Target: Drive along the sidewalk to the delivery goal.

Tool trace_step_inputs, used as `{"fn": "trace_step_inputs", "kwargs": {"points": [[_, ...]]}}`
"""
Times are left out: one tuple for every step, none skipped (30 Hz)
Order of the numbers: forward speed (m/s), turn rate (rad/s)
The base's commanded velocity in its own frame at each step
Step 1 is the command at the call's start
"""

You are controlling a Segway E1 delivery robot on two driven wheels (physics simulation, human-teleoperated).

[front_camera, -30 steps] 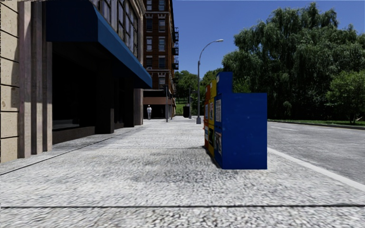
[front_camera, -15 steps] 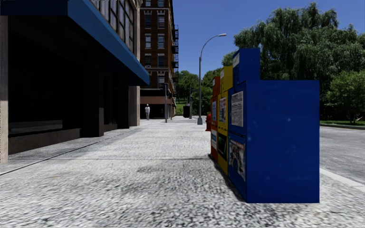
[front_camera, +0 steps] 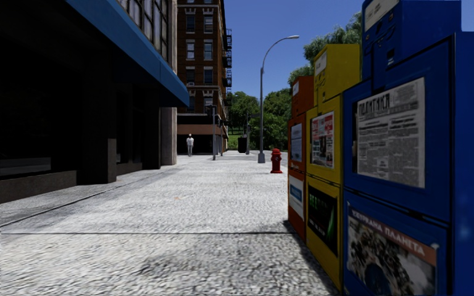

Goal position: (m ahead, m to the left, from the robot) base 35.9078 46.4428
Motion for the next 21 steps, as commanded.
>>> {"fn": "trace_step_inputs", "kwargs": {"points": [[2.00,0.00],[2.00,0.00],[2.00,0.00],[2.00,0.00],[2.00,0.00],[2.00,0.00],[2.00,0.00],[2.00,0.00],[2.00,0.00],[2.00,0.00],[2.00,0.00],[2.00,0.00],[2.00,0.00],[2.00,0.00],[2.00,0.00],[2.00,0.00],[2.00,0.00],[2.00,0.00],[2.00,0.00],[2.00,0.00],[2.00,0.00]]}}
